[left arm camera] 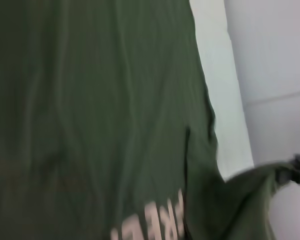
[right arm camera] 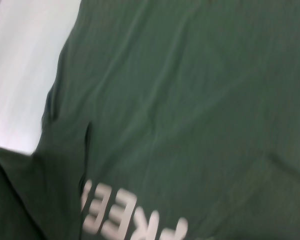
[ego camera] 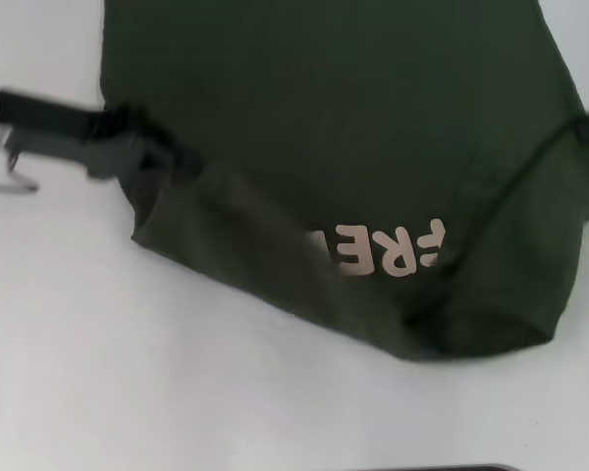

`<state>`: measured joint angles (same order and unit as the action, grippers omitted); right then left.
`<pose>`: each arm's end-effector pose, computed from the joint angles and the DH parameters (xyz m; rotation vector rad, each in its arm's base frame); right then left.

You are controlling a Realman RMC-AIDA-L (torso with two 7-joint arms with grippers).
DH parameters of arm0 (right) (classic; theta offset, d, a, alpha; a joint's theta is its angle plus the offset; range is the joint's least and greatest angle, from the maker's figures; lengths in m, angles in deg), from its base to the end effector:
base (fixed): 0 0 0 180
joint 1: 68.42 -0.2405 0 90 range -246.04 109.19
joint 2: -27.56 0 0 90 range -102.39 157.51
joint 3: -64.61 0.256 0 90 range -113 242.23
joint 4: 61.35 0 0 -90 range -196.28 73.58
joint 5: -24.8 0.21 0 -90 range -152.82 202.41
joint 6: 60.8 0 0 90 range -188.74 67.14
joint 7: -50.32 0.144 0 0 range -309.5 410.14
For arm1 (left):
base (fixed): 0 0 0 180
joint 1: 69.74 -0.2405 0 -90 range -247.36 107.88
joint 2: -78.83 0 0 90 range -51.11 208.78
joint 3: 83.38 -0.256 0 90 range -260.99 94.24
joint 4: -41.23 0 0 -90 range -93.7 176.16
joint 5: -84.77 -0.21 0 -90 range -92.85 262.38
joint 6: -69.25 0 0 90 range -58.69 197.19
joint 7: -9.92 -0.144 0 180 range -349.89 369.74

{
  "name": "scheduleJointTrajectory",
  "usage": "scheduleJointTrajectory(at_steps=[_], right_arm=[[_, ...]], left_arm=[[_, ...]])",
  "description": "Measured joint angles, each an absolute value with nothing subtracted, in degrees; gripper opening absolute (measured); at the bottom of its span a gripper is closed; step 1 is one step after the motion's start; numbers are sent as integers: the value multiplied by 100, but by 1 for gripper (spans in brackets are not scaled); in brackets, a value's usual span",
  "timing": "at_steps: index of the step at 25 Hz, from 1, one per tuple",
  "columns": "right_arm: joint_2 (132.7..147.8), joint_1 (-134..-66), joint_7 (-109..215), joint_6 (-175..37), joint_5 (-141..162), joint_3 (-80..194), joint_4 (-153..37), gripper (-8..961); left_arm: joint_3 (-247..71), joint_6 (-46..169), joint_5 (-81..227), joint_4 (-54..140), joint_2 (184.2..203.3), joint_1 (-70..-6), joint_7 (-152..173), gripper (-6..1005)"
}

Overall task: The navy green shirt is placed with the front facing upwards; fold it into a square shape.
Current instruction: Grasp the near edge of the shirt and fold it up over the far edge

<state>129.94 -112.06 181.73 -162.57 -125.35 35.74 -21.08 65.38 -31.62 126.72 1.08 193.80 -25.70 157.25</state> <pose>0.2820 0.3694 0.1261 -2.4393 1.6531 0.0140 -0.2272 0.3592 0.0294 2.3201 1.9802 0.3348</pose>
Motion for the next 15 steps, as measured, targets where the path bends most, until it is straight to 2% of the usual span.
scheduleJointTrajectory(at_steps=[5, 8, 12, 15], right_arm=[[12854, -11489, 18471, -15802, -12425, 3625, -2022, 85], [12828, -11544, 18612, -15541, -12111, 3638, -1811, 89], [12862, -11552, 18768, -15121, -11566, 3608, -1702, 94], [12970, -11554, 18776, -14752, -11310, 3593, -1726, 98]], left_arm=[[6500, -2074, 12673, 246, 19336, -2074, 15842, 9], [6512, -1561, 12675, 248, 19293, -1867, 15928, 9], [6430, -785, 12677, 250, 19317, -1676, 16030, 9], [6244, -285, 12679, 276, 19396, -1655, 16074, 9]])
